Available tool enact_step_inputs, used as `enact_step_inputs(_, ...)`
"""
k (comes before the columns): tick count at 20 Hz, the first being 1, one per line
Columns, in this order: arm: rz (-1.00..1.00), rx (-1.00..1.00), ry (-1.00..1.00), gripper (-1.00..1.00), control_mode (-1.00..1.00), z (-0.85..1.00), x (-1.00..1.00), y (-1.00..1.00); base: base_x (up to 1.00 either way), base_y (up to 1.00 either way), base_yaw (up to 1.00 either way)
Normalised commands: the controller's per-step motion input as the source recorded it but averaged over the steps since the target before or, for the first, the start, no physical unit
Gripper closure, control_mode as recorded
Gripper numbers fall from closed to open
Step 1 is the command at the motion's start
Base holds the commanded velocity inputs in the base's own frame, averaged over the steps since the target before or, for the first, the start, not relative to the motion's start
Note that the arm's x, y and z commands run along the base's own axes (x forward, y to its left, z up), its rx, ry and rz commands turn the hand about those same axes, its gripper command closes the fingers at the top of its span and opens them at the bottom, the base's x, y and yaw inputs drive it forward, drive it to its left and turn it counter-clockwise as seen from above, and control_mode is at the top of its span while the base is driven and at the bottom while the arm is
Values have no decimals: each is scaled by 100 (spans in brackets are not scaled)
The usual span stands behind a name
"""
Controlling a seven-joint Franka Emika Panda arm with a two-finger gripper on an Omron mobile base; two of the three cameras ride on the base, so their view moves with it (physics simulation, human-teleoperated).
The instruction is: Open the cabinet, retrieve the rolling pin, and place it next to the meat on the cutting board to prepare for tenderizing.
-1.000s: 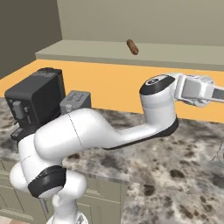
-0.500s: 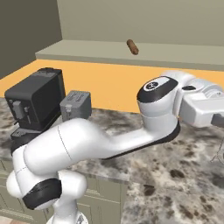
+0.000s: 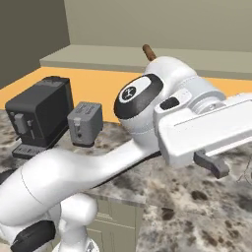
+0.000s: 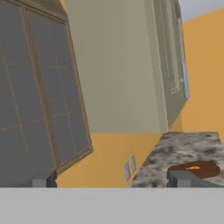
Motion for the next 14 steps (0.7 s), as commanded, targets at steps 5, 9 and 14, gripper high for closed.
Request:
enact_step_inputs(5, 0, -14, -15, -100, -100, 16, -34, 97, 0, 0, 0)
enact_step_inputs(9, 0, -11, -7, -100, -100, 7, -8, 100, 0, 0, 0)
enact_step_inputs(14, 0, -8, -5, -100, -100, 4, 0, 89, 0, 0, 0)
